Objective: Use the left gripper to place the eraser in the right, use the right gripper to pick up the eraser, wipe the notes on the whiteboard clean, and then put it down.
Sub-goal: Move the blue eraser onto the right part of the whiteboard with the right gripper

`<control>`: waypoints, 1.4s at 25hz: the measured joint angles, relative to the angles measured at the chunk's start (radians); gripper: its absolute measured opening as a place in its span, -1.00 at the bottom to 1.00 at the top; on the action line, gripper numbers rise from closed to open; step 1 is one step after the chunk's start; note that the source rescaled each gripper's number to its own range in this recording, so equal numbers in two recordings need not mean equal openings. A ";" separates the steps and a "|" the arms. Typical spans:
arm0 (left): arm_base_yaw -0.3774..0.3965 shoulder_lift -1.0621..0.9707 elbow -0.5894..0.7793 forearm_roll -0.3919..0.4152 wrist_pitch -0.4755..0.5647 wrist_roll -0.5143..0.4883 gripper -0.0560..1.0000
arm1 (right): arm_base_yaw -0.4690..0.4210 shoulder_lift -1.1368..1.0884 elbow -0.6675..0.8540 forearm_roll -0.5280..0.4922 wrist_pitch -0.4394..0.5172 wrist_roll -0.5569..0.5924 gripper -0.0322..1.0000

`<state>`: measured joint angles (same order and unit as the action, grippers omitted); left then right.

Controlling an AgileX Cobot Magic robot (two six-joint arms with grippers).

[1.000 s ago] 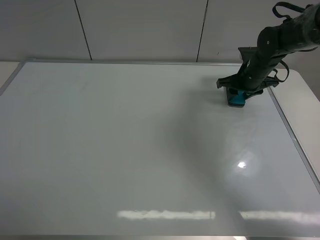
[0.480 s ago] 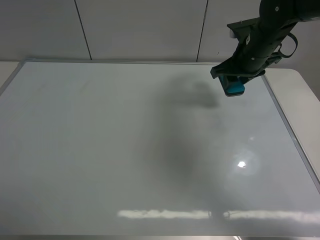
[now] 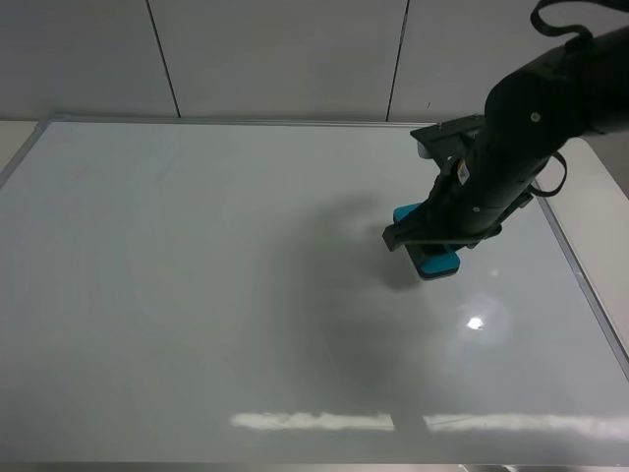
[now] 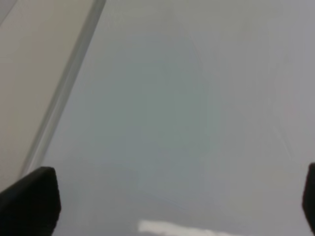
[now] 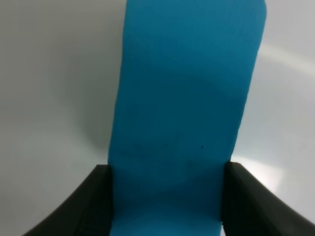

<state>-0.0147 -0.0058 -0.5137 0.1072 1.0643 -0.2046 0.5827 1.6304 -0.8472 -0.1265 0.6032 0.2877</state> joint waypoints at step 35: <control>0.000 0.000 0.000 0.000 0.000 0.000 1.00 | -0.057 -0.072 0.329 0.021 -0.340 0.168 0.22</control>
<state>-0.0147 -0.0058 -0.5137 0.1076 1.0643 -0.2046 0.5260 1.5582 -0.5180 -0.1057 0.2636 0.4557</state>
